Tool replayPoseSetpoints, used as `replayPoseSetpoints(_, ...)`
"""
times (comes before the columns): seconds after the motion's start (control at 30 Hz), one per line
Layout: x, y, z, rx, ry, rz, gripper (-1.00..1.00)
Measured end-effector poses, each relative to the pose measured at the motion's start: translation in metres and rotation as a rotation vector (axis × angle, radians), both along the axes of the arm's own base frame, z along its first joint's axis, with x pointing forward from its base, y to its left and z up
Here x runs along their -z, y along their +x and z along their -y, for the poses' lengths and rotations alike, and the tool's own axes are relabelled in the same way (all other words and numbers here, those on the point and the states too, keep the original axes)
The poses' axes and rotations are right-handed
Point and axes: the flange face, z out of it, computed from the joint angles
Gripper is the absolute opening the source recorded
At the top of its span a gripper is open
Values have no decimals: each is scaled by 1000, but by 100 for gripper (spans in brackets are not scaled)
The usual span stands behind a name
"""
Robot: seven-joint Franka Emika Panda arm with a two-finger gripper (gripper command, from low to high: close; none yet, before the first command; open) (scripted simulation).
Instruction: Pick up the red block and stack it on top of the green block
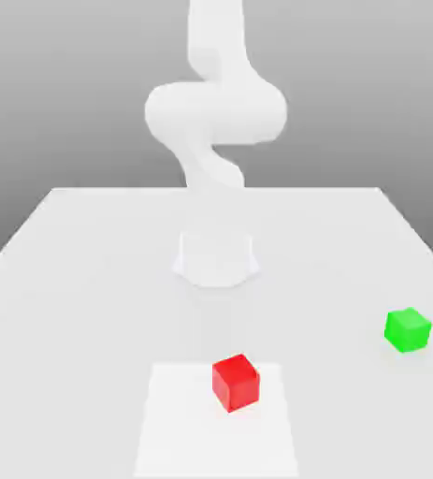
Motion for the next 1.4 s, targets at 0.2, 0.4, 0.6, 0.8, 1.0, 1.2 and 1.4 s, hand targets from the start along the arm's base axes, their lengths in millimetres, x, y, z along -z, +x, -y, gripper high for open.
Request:
replayPoseSetpoints(0.2, 149, 54, -7, -141, -3, -222, 0)
replayPoseSetpoints(0.4, 299, 54, -27, -275, -63, -442, 0)
replayPoseSetpoints(0.6, 438, 1, -33, -408, -191, -668, 0)
replayPoseSetpoints(0.8, 477, -3, -33, -428, -212, -686, 0)
replayPoseSetpoints(1.0, 515, -7, -33, -426, -209, -694, -100)
replayPoseSetpoints(1.2, 518, -8, -33, -426, -208, -696, -100)
replayPoseSetpoints(1.4, 488, -3, -33, -428, -213, -688, -100)
